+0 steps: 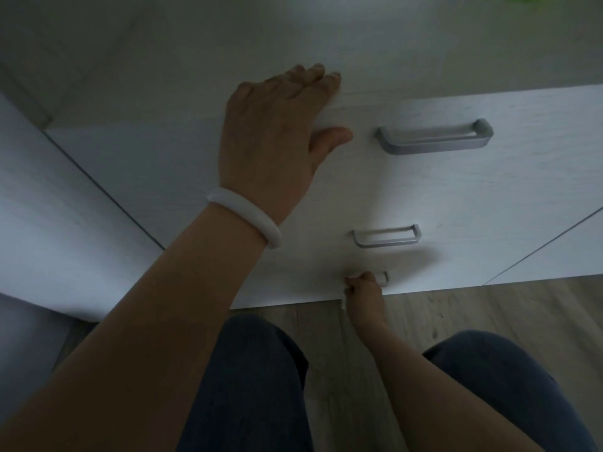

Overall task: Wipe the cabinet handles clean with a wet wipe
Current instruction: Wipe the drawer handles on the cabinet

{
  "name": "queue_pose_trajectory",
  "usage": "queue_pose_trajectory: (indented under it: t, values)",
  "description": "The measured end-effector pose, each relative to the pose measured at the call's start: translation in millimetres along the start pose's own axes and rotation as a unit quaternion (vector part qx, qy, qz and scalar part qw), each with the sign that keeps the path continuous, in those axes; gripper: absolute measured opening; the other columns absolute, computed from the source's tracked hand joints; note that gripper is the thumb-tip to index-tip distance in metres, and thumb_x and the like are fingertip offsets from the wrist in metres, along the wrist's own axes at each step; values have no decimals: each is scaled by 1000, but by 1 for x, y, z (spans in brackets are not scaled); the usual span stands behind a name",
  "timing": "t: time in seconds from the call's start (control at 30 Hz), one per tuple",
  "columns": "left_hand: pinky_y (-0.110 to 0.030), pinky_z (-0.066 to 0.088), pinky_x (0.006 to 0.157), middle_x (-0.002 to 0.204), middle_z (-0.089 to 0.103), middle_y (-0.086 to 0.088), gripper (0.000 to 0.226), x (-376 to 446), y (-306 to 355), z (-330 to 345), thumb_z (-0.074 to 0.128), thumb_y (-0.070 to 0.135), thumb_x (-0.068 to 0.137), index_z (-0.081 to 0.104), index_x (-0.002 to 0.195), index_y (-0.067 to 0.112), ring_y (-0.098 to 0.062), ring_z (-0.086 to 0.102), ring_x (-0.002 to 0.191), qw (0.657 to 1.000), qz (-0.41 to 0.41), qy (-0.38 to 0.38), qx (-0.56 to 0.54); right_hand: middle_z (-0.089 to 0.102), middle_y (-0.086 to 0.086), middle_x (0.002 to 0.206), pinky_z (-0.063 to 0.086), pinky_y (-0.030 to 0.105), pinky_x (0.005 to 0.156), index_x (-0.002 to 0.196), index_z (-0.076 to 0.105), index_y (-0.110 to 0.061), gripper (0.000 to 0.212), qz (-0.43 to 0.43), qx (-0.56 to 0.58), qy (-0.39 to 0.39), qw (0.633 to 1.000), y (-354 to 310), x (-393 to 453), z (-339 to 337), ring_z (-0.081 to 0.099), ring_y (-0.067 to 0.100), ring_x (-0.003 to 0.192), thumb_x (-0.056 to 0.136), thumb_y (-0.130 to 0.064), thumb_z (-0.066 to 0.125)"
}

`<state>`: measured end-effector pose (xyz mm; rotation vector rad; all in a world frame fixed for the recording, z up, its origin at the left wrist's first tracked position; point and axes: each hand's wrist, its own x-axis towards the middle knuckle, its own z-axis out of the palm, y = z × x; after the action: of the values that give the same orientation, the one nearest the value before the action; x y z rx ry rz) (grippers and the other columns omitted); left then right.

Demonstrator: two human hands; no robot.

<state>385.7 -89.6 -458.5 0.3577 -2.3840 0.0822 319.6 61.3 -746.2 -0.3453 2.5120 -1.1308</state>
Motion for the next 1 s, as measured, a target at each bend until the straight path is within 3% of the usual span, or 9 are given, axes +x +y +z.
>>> queue_pose_trajectory:
  t: [0.17, 0.2, 0.3, 0.4, 0.43, 0.57, 0.67, 0.8, 1.0]
  values:
    - [-37, 31, 103, 142, 52, 4, 57, 0, 0, 0, 44, 59, 90, 52, 137, 26, -15, 47, 131, 1000, 5, 8, 7, 49, 12, 117, 37, 20, 80, 112, 68, -10, 23, 128, 80, 138, 979, 10, 11, -13, 46, 17, 86, 92, -9, 57]
    - [-37, 31, 104, 142, 52, 4, 58, 0, 0, 1, 44, 60, 90, 52, 137, 26, -15, 47, 131, 1000, 7, 8, 7, 48, 8, 112, 36, 14, 74, 109, 67, -8, 20, 160, 164, 128, 965, 7, 9, -10, 44, 12, 80, 92, -11, 59]
    - [-39, 30, 106, 142, 51, 5, 59, -1, -1, 1, 42, 61, 91, 51, 137, 26, -15, 47, 132, 1000, 5, 8, 9, 51, -3, 92, 38, 5, 57, 106, 64, -2, 18, 100, 121, 82, 984, 1, 0, 1, 56, 17, 86, 90, -8, 59]
    - [-40, 29, 107, 143, 50, 5, 59, 0, -1, 0, 41, 61, 91, 51, 137, 26, -16, 46, 132, 1000, 2, 2, 6, 56, 8, 110, 37, 14, 76, 111, 66, -10, 24, 79, 111, 44, 990, 2, -1, 6, 54, 23, 99, 91, -6, 53]
    - [-39, 29, 106, 143, 50, 5, 59, 0, -1, 0, 41, 61, 91, 51, 137, 26, -16, 46, 133, 1000, 2, 1, 6, 56, 10, 114, 37, 18, 79, 111, 66, -10, 26, 54, 56, 64, 995, 6, 1, 2, 54, 24, 100, 92, -5, 51]
    - [-39, 29, 106, 144, 50, 5, 58, 3, -1, -1, 42, 60, 91, 50, 138, 27, -15, 45, 133, 1000, 3, -5, 14, 61, 10, 105, 43, 20, 68, 103, 67, -4, 27, 195, 158, 240, 938, 11, 18, -29, 57, 20, 84, 92, 6, 45]
    - [-38, 31, 104, 142, 51, 5, 57, 2, 0, 1, 44, 60, 90, 53, 136, 26, -15, 47, 131, 1000, 5, 4, 7, 55, -2, 93, 40, 15, 60, 102, 65, -7, 23, 164, 123, 179, 962, -3, 9, -30, 50, 7, 73, 94, 2, 45]
    - [-35, 30, 101, 142, 52, 6, 57, 2, -2, 1, 42, 61, 91, 52, 136, 27, -14, 48, 131, 1000, 6, 4, 12, 64, 5, 107, 53, 30, 76, 100, 71, -17, 27, 80, 68, 6, 994, -14, -11, -3, 61, 17, 88, 88, 0, 53]
    - [-38, 35, 100, 140, 54, 3, 54, 1, 1, 0, 47, 56, 91, 55, 134, 24, -16, 51, 129, 1000, 5, 12, 6, 65, 15, 88, 57, 23, 56, 93, 65, -1, 16, 160, 352, -83, 919, -65, -4, -62, 63, 23, 74, 85, 11, 59]
